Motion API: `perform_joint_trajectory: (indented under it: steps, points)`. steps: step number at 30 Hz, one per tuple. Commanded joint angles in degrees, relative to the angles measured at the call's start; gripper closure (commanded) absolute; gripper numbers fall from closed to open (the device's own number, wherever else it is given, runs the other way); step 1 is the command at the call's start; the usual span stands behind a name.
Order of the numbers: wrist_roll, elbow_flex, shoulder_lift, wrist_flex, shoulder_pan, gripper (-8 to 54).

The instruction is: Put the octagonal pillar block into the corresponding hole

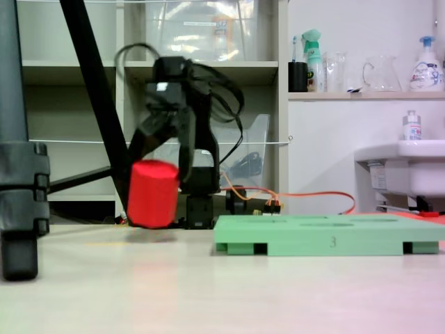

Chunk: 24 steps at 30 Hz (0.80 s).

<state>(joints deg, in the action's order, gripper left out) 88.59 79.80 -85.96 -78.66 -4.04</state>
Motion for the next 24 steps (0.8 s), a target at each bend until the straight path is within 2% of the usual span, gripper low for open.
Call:
perform_joint_trajectory:
  steps: [1, 10, 18, 24]
  points:
    - [3.3, -5.3, -4.7, -1.1, 2.4, 27.2]
    - [7.1, -10.9, -5.6, 4.1, 14.4, 27.1]
    - [6.9, -1.8, -4.9, 29.6, 25.6, 27.0]
    - [6.9, 3.0, -0.9, 43.9, 29.1, 26.8]
